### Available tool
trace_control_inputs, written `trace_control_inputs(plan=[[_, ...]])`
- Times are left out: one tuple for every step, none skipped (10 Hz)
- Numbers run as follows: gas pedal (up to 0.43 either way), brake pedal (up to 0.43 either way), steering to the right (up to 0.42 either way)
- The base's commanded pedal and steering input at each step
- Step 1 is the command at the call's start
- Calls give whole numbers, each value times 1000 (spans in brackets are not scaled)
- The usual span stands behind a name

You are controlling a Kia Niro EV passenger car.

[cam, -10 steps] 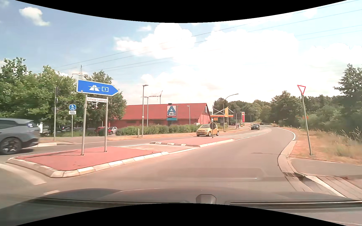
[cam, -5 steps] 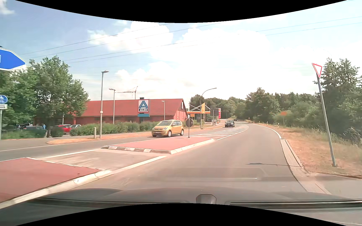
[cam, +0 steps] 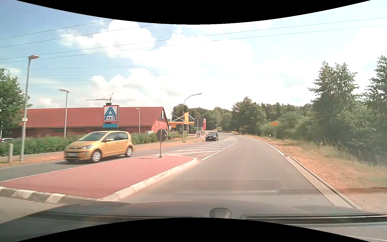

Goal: Follow the waypoints while adhering to traffic rules and regulations

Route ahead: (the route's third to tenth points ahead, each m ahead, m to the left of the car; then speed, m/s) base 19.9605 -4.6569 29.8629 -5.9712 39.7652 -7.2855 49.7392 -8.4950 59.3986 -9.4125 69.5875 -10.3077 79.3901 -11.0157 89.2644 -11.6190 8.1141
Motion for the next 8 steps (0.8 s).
trace_control_inputs(plan=[[260, 0, 186], [260, 0, 180], [260, 0, 170], [260, 0, 153], [260, 0, 133], [260, 0, 111], [260, 0, 86], [260, 0, 61]])
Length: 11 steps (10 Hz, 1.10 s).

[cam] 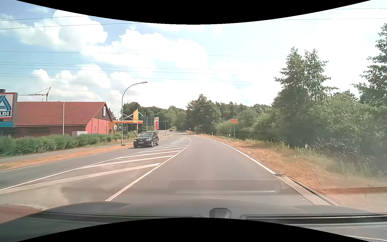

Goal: Follow the waypoints while adhering to traffic rules and regulations

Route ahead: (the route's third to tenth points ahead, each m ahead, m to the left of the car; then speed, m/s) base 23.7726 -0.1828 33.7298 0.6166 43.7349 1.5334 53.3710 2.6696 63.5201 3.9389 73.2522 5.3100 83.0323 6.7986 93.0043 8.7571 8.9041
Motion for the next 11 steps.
trace_control_inputs(plan=[[260, 0, 42], [260, 0, 30], [260, 0, 13], [260, 0, 10], [260, 0, 1], [260, 0, 0], [268, 0, 0], [268, 0, 0], [268, 0, 0], [268, 0, 0], [268, 0, -1]])
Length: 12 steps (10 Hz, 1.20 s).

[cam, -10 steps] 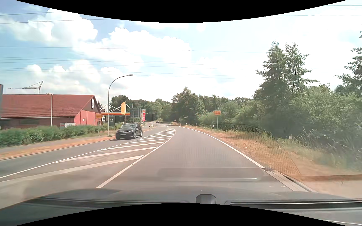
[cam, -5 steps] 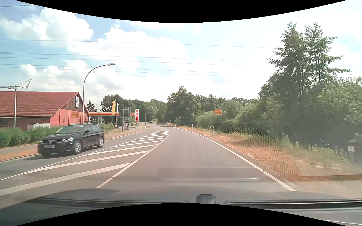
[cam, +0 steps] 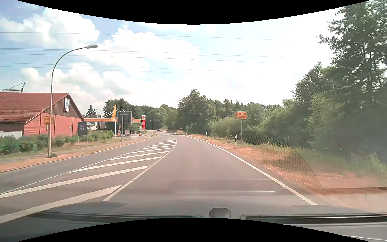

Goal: Follow the waypoints while adhering to traffic rules and regulations

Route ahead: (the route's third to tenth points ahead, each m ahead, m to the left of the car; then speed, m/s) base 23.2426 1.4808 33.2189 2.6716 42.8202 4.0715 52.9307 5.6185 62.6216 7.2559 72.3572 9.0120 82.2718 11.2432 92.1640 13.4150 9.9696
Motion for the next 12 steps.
trace_control_inputs(plan=[[268, 0, -5], [268, 0, -8], [268, 0, -12], [268, 0, -16], [268, 0, -18], [280, 0, -18], [287, 0, -18], [287, 0, -21], [287, 0, -25], [287, 0, -29], [287, 0, -34], [287, 0, -37]])
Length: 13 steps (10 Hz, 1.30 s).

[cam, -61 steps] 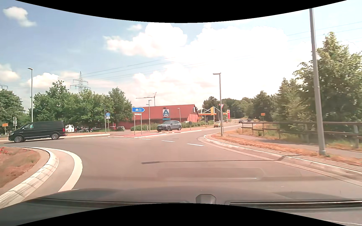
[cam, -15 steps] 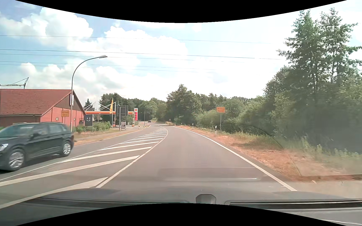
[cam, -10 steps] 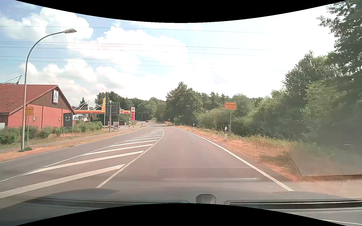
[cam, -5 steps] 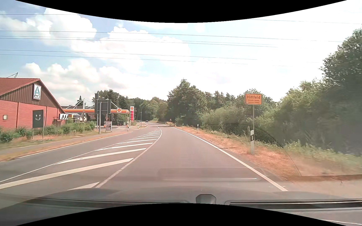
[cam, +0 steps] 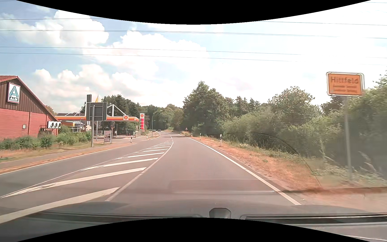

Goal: Follow the waypoints while adhering to traffic rules and regulations

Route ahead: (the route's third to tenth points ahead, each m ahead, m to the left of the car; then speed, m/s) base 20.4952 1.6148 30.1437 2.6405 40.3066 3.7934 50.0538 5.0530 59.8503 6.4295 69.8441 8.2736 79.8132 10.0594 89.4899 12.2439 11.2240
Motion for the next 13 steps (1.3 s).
trace_control_inputs(plan=[[287, 0, -38], [287, 0, -38], [287, 0, -37], [287, 0, -36], [287, 0, -35], [287, 0, -34], [287, 0, -31], [287, 0, -28], [287, 0, -25], [287, 0, -23], [287, 0, -22], [287, 0, -20], [280, 0, -19]])
